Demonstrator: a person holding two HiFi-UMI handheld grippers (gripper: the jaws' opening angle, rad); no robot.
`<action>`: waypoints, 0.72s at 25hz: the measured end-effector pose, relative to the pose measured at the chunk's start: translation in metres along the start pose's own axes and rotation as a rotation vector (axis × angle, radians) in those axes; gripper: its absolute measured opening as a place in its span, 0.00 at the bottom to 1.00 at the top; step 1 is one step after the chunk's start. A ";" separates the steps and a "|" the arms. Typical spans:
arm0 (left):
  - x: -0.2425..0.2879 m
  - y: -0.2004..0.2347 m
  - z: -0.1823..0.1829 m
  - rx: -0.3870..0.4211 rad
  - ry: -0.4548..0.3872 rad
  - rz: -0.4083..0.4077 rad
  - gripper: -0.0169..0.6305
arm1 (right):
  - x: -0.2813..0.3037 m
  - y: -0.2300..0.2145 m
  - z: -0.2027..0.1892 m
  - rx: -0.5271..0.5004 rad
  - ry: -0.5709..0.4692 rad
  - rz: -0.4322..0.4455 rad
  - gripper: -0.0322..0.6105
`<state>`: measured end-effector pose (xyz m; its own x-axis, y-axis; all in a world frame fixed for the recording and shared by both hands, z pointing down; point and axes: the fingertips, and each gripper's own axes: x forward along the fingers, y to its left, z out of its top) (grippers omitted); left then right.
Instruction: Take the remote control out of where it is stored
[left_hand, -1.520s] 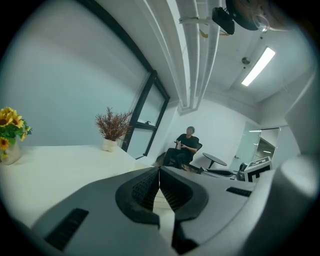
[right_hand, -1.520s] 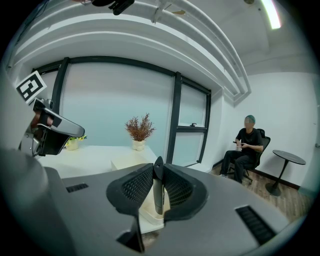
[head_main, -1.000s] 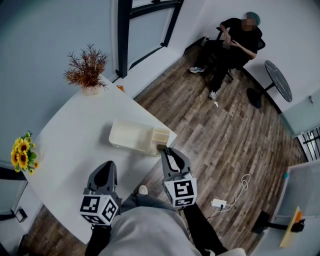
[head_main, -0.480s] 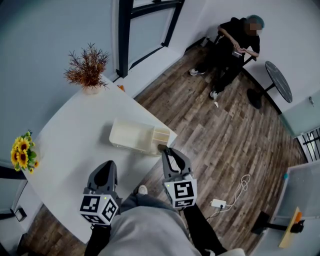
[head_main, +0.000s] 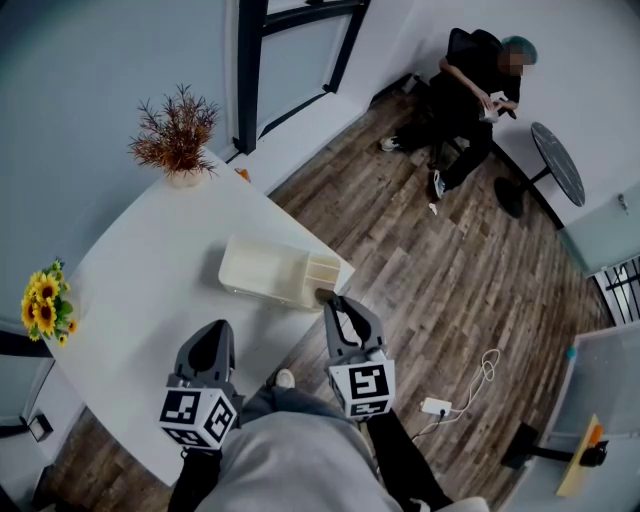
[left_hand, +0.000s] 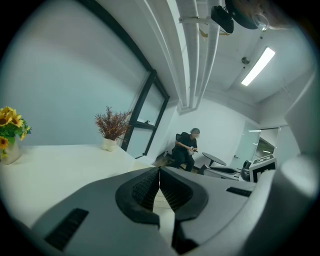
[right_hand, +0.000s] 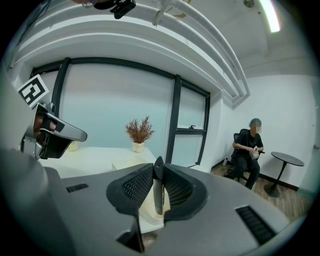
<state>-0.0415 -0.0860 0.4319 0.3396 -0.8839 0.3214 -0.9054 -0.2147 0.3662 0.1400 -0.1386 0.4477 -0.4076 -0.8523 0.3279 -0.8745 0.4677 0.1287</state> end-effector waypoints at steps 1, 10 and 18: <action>0.000 0.000 0.000 -0.001 0.001 0.000 0.04 | 0.000 0.000 0.000 0.001 -0.002 0.000 0.16; 0.000 0.000 0.000 -0.002 0.002 -0.004 0.04 | -0.003 -0.001 0.004 0.000 -0.012 -0.003 0.16; 0.000 0.000 0.000 -0.003 0.003 -0.005 0.04 | -0.005 -0.001 0.008 -0.004 -0.020 -0.006 0.16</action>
<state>-0.0418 -0.0859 0.4323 0.3451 -0.8814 0.3226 -0.9029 -0.2179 0.3705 0.1410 -0.1369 0.4389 -0.4077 -0.8594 0.3086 -0.8757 0.4637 0.1345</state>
